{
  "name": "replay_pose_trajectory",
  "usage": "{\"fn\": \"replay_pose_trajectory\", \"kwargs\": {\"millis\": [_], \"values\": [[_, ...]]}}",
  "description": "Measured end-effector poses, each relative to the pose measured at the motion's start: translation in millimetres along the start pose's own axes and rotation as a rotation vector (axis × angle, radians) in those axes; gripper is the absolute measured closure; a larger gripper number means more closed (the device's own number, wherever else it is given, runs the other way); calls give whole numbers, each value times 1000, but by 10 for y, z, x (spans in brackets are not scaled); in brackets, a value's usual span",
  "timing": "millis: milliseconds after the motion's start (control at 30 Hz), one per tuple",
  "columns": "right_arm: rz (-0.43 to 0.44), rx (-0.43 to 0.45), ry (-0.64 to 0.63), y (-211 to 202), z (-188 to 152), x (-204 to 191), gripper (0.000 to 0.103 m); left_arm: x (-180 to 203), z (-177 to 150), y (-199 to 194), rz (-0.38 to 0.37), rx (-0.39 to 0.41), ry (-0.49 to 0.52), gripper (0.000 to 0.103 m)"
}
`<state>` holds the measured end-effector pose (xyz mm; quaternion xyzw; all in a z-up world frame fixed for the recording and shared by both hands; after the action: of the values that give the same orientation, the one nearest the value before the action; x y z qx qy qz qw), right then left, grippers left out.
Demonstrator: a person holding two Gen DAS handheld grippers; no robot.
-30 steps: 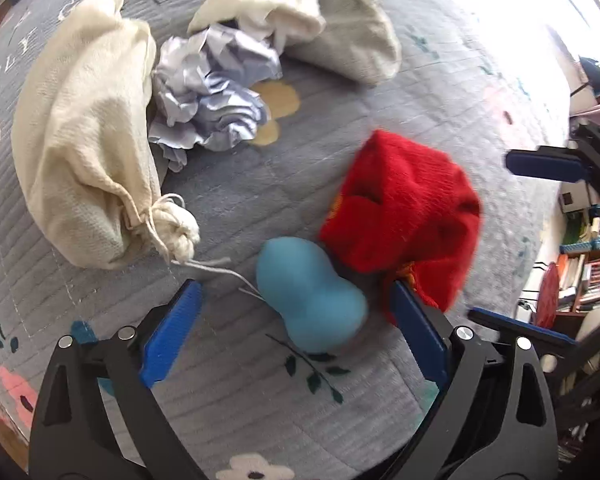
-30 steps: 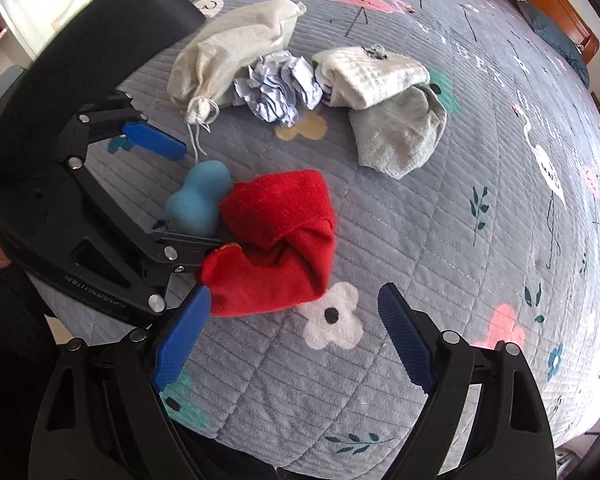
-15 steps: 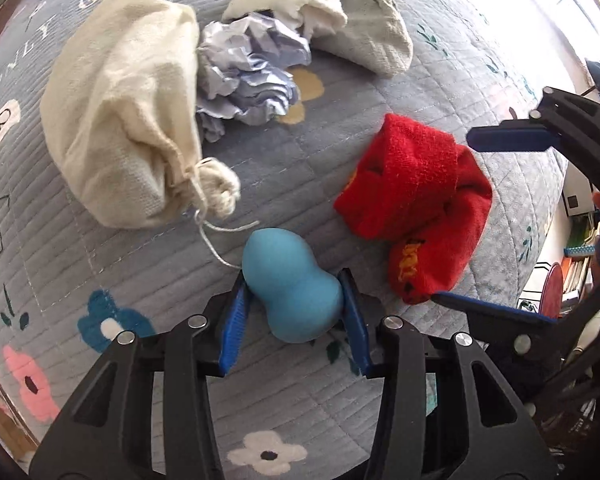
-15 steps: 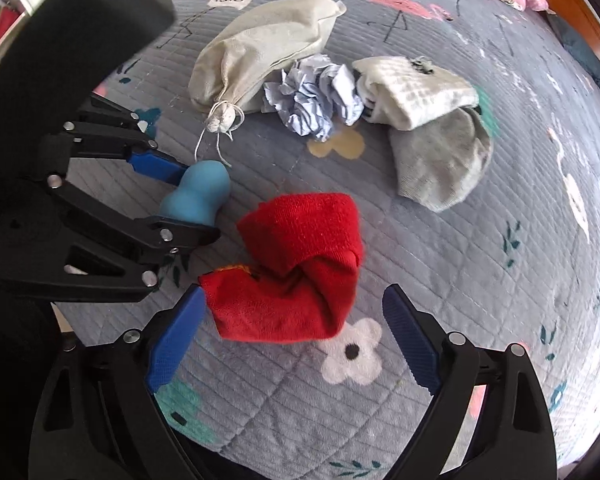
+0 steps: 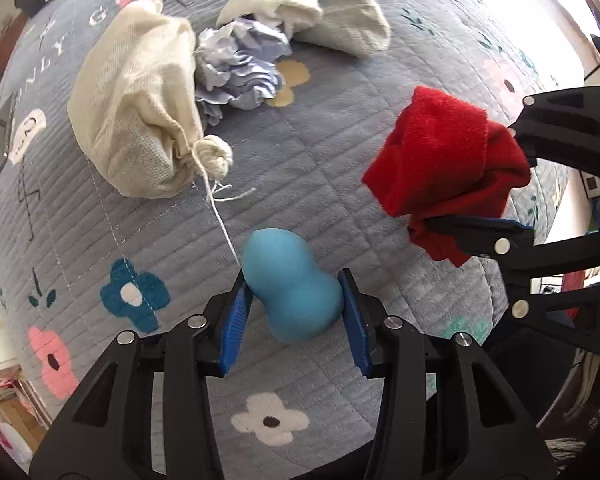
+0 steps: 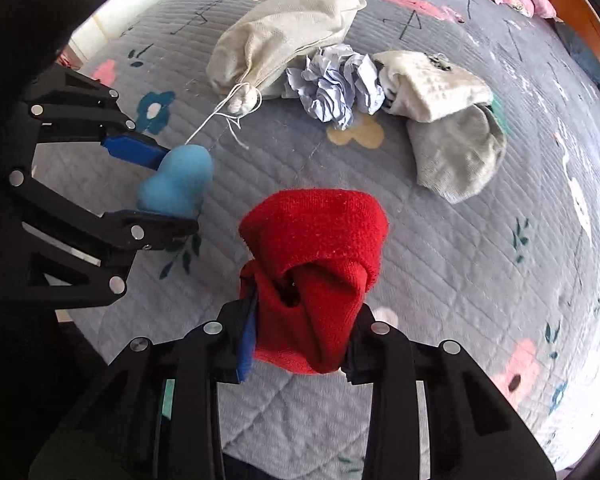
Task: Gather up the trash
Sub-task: 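Carry the blue sponge and red sock off the bed to the bin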
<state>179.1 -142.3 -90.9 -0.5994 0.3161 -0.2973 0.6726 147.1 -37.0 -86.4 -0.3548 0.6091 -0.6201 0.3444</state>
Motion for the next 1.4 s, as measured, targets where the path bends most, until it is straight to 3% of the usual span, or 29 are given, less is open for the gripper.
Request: {"fn": "replay_pose_trajectory", "kwargs": {"millis": [100,533,633,867,1033,1400], "values": [[-10,-4,37,-62,-198,6,73,185,-88,-61,43,3,23,60],[9,50,180,-343,-1090,161,73,1048,-222,-248,82,19,117,60],[13,64,208,-400,-1284,211,72,1221,-233,-340,122,48,124,60],[45,74,288,-352,-1596,352,72,1226,-295,-656,81,100,104,59],[61,89,331,-332,-1697,478,72,1316,-130,-758,84,131,145,58],[47,72,492,-257,-2309,770,71,2181,214,-350,61,88,314,58]]}}
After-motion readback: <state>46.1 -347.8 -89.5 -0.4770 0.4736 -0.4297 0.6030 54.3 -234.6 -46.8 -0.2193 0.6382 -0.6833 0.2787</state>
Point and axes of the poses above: each gripper's, at about its wrist camera, not at the fingertips, and y roughly the way its jaws point, x to its right, z to its top, the point moved 1 cm from there along y, roughly the way its jaws point, and after that the axes turned 8 degrees about -x, right-handed, at the moved point
